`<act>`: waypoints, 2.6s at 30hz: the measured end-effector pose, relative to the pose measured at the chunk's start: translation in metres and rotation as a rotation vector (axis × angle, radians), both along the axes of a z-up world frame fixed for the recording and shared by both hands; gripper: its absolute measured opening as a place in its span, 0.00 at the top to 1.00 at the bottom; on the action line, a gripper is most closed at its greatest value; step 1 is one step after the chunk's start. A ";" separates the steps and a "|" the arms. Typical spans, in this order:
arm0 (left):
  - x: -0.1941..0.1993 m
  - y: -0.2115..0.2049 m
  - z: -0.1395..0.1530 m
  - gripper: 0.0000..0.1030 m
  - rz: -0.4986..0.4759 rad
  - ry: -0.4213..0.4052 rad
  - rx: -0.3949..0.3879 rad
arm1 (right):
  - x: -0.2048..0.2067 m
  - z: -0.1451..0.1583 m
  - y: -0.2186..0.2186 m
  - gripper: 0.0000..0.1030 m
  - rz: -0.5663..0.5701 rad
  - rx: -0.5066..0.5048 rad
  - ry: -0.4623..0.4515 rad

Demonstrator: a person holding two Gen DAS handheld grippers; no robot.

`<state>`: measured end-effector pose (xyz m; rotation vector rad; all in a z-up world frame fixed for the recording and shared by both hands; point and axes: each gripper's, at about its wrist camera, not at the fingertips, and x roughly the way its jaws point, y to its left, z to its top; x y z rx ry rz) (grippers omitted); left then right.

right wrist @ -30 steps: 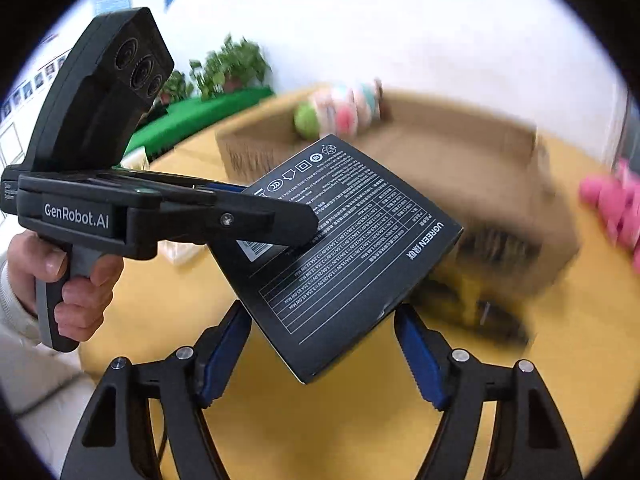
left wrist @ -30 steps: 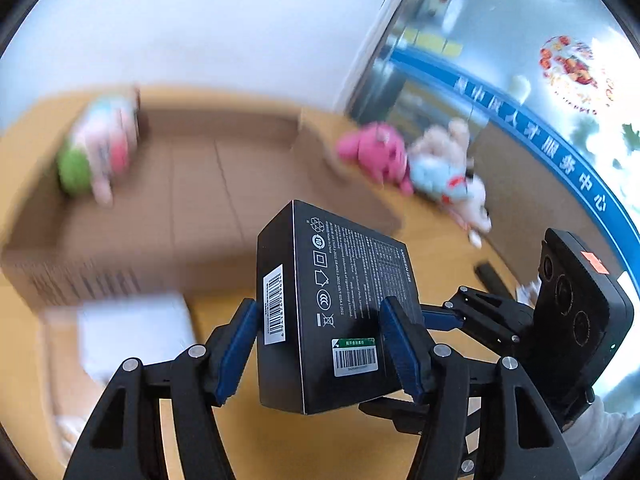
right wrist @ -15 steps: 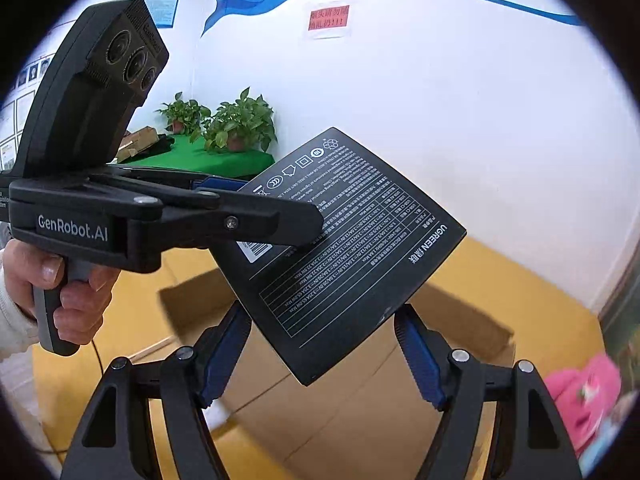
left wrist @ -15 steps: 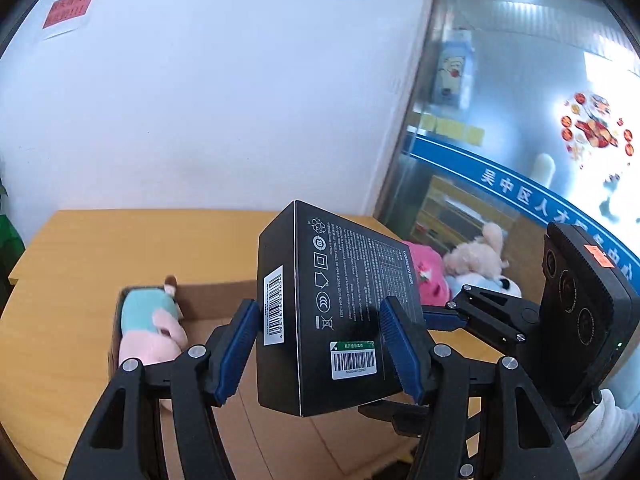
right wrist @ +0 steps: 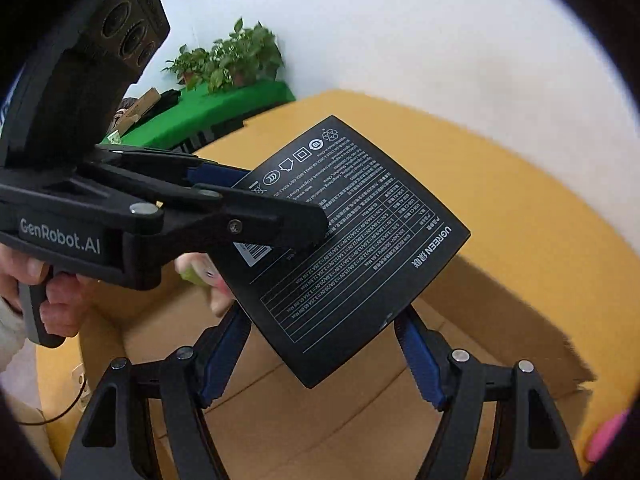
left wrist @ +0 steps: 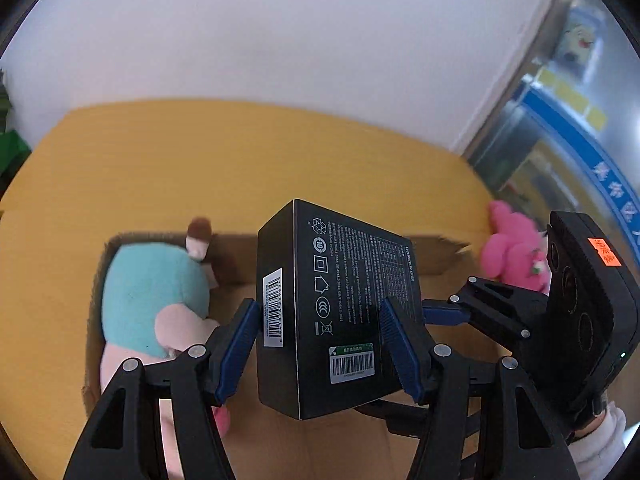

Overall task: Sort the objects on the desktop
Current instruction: 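Lower the black box into the cardboard box and open the left gripper, then move the right gripper to the black sunglasses and close on them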

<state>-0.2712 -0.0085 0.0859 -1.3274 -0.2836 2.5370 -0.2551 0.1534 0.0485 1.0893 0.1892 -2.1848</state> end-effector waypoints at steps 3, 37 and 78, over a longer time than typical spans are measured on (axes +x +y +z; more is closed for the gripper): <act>-0.020 0.005 -0.036 0.42 0.011 -0.097 -0.038 | -0.022 -0.039 -0.001 0.28 0.003 -0.012 -0.077; 0.237 -0.030 0.034 0.00 0.063 0.365 -0.157 | 0.225 0.019 0.094 0.18 -0.260 -0.363 0.055; 0.276 0.071 -0.124 0.06 -0.210 -0.214 0.281 | 0.330 -0.096 -0.004 0.35 -0.120 -0.009 -0.041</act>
